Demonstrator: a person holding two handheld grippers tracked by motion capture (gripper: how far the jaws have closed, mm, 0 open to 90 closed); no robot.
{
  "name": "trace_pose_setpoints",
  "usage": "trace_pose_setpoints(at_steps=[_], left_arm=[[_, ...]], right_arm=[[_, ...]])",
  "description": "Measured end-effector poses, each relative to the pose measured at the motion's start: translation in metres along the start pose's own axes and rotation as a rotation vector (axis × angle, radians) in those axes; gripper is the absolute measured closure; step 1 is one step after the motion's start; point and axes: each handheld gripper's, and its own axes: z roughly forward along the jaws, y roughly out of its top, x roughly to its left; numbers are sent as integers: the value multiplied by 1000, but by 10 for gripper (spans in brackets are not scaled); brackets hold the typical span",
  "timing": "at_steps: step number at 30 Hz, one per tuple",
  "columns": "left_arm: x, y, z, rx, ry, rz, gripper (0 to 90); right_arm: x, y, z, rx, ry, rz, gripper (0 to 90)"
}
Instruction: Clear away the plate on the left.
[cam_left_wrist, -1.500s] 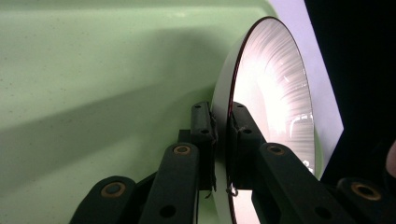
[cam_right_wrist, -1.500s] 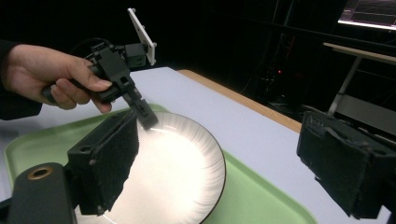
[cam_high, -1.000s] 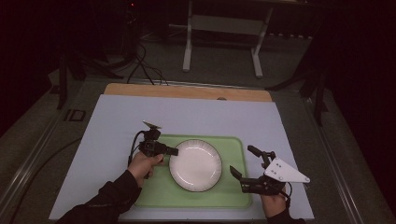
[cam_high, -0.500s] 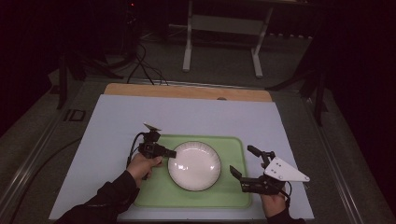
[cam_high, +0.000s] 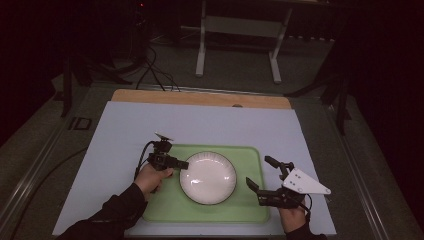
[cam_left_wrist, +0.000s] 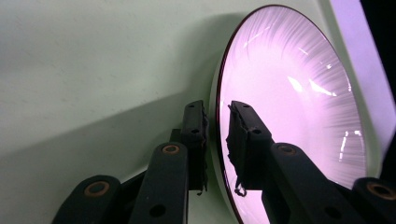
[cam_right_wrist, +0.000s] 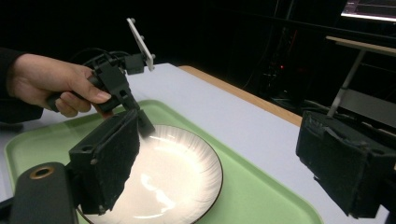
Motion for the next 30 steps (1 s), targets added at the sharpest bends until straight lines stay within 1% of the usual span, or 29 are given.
trace_pose_setpoints(at_steps=[1,2,3,4,5,6,7,8,9,10,11,12,13,14,15,16,17,18,19,21,24,25,26,27,28,30], left_arm=[[-1,0,-1,1,-9,3,755],[-3,0,-2,0,-1,18,731],[-4,1,-3,-2,2,30,726],[-6,1,-5,-7,-2,41,710],[-8,2,-7,-17,3,49,706],[-11,3,-11,-18,17,70,677],[-12,4,-13,-31,24,74,659],[-12,4,-13,-31,24,74,641],[-15,5,-18,-45,35,94,641],[-16,6,-20,-52,35,108,599],[-18,6,-22,-59,40,123,589],[-19,6,-24,-66,31,133,566],[-21,5,-26,-72,8,144,535],[-23,5,-28,-76,9,156,520],[-25,5,-30,-78,-12,172,483],[-26,5,-33,-79,-56,188,417],[-27,5,-35,-81,-91,201,377],[-29,5,-37,-92,-105,209,351],[-32,4,-39,-97,-112,223,321],[-35,4,-42,-98,-113,251,236],[-41,4,-48,-124,-126,295,138],[-42,3,-50,-137,-141,310,135],[-43,3,-52,-141,-154,325,107],[-44,3,-53,-138,-168,350,57],[-45,2,-54,-139,-172,368,1],[-49,-1,-57,-151,-155,395,0]], right_arm=[[0,0,0,3,-1,2,132],[-1,-1,0,5,-1,7,131],[-1,-2,0,6,-1,8,130],[-2,-2,0,8,-2,9,129],[-2,-2,0,9,-4,10,129],[-3,-2,0,9,-3,11,129],[-3,-3,0,10,-4,14,129],[-3,-3,0,10,-4,14,129],[-3,-3,0,10,-5,14,129],[-3,-3,0,14,-2,19,129],[-3,-3,0,15,-2,18,129],[-3,-3,0,16,-2,16,129],[-3,-3,-1,16,-4,15,129],[-3,-3,-1,14,-5,15,129],[-3,-3,-1,14,-5,17,129],[-3,-3,0,14,-5,20,129],[-3,-3,0,17,-4,21,129],[-3,-4,1,19,-3,17,129],[-3,-4,1,18,-3,18,129],[-2,-4,1,20,-4,19,129],[-1,-4,0,19,-6,15,129],[-1,-4,0,19,-8,15,129],[-1,-4,-1,20,-10,16,129],[-1,-3,-1,20,-12,17,129],[-1,-3,-2,19,-13,18,129],[-1,-3,-1,20,-11,14,129]])
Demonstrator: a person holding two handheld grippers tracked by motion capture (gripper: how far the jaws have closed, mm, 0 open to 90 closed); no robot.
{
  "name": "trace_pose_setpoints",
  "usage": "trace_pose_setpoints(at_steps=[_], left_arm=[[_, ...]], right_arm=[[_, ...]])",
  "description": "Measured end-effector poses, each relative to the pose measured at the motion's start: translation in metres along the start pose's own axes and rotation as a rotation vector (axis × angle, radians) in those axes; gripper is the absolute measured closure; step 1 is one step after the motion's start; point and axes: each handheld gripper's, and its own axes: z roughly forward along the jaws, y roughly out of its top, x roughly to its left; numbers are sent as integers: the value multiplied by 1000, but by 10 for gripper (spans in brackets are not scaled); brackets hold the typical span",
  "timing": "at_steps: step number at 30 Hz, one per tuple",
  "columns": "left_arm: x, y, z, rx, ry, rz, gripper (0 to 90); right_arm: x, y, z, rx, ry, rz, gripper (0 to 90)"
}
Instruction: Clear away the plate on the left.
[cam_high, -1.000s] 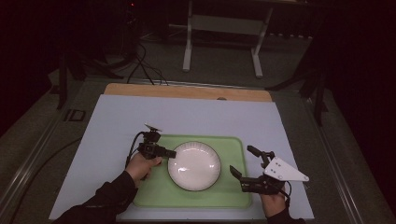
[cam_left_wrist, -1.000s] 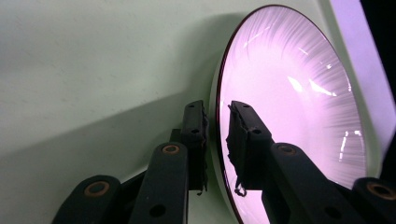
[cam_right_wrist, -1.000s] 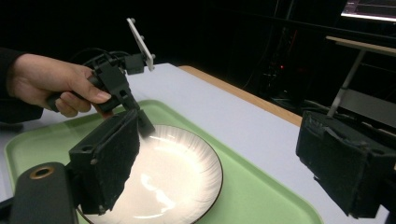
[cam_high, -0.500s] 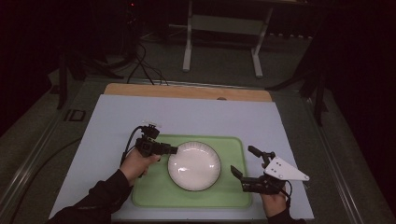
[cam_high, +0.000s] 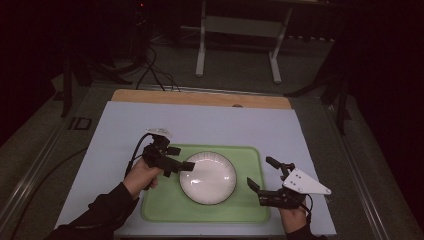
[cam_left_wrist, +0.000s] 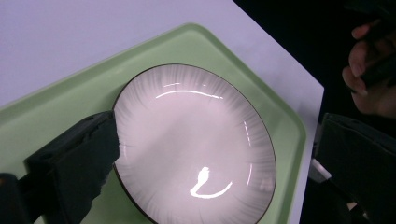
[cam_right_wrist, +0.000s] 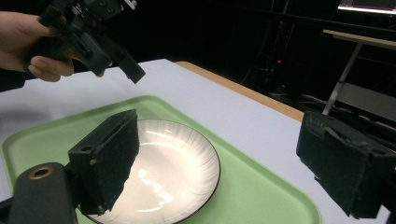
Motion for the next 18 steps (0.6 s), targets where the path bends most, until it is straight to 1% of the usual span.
trace_pose_setpoints(at_steps=[2,3,6,8,9,12,14,16,18], left_arm=[[-4,-1,-2,1,-3,22,0],[-5,-2,-3,5,2,34,0],[-9,-4,-7,9,33,56,0],[-10,-5,-9,0,39,58,0],[-11,-6,-14,-5,42,63,0],[-14,-7,-23,-26,56,74,0],[-15,-7,-29,-43,58,81,0],[-17,-7,-34,-50,65,86,0],[-19,-8,-39,-68,76,102,0]], right_arm=[[1,1,0,1,0,-4,129],[1,1,1,0,1,-5,129],[1,1,1,0,2,-10,129],[1,1,1,-1,2,-11,129],[1,1,1,-1,2,-10,129],[1,1,1,-1,1,-9,129],[1,1,1,-2,1,-8,129],[1,1,1,-1,1,-7,129],[1,1,1,-2,2,-9,129]])
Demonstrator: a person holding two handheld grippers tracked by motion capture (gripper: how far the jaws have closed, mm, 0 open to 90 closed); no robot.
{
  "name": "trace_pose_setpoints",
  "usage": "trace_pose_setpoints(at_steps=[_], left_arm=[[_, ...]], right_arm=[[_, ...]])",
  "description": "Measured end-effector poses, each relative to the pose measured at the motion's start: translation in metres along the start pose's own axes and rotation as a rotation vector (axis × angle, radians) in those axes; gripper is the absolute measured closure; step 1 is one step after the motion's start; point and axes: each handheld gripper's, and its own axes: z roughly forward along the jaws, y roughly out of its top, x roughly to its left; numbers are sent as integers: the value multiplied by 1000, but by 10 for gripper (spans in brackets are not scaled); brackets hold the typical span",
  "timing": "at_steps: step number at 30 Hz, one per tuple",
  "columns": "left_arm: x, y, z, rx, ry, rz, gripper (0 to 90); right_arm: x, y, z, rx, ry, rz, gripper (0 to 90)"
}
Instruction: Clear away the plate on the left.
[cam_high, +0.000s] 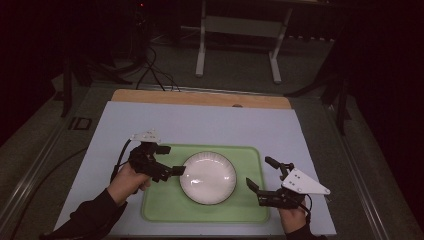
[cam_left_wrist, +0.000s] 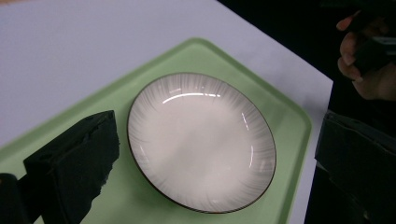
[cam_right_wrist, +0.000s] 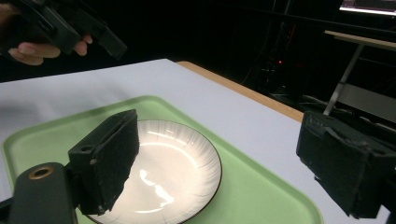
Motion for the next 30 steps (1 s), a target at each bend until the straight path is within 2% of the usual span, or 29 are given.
trace_pose_setpoints(at_steps=[3,14,19,21,25,30], left_arm=[[-1,-3,-6,-11,20,21,0],[-3,-21,-19,-31,71,53,0],[-5,-30,-20,-50,113,69,0],[-5,-33,-20,-54,108,70,0],[-6,-39,-17,-44,135,87,0],[-3,-48,-13,-72,134,104,0]], right_arm=[[0,0,0,-1,-1,-2,129],[1,1,1,1,0,-8,129],[1,1,1,1,1,-9,129],[1,1,1,2,1,-12,129],[1,1,1,2,2,-11,129],[1,0,1,3,5,-12,129]])
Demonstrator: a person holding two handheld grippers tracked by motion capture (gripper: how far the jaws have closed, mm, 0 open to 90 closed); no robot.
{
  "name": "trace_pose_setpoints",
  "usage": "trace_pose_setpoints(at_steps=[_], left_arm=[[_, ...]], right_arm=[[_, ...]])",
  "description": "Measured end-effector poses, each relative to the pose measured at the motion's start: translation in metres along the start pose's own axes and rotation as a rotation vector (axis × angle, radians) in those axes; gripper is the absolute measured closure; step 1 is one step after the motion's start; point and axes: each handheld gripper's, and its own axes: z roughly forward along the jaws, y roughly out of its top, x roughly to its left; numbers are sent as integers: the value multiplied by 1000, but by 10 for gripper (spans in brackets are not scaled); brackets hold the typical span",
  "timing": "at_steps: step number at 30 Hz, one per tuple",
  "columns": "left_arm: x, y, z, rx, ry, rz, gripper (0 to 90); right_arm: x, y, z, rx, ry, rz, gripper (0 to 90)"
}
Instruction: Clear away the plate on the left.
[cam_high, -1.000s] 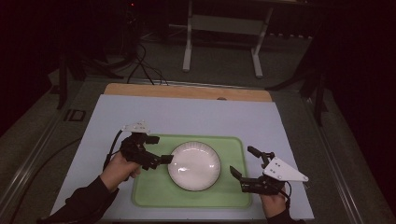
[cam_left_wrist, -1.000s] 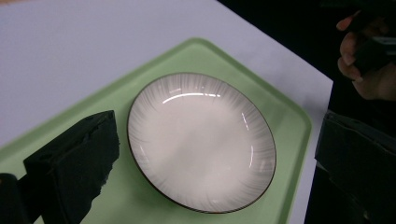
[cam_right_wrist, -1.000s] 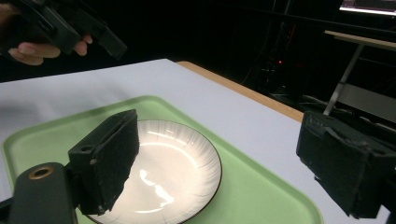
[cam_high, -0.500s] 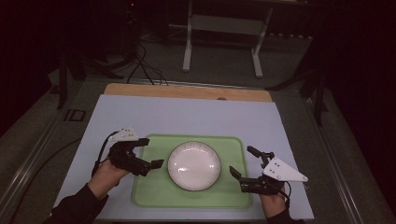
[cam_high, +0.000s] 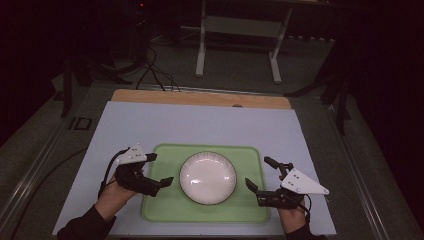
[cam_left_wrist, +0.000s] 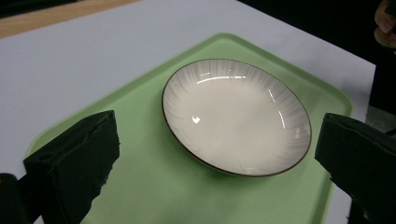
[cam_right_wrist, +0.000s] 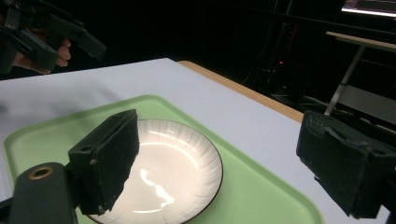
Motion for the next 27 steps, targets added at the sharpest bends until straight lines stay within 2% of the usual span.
trace_pose_setpoints(at_steps=[7,14,22,27], left_arm=[[1,-8,2,-26,6,35,0],[0,-15,8,-24,14,92,0],[3,-17,7,-62,-3,71,0],[3,-18,7,-59,-2,64,0]], right_arm=[[0,0,1,4,7,0,129],[0,-1,-1,7,8,6,129],[-1,-3,0,8,10,17,129],[-2,-3,0,9,10,18,129]])
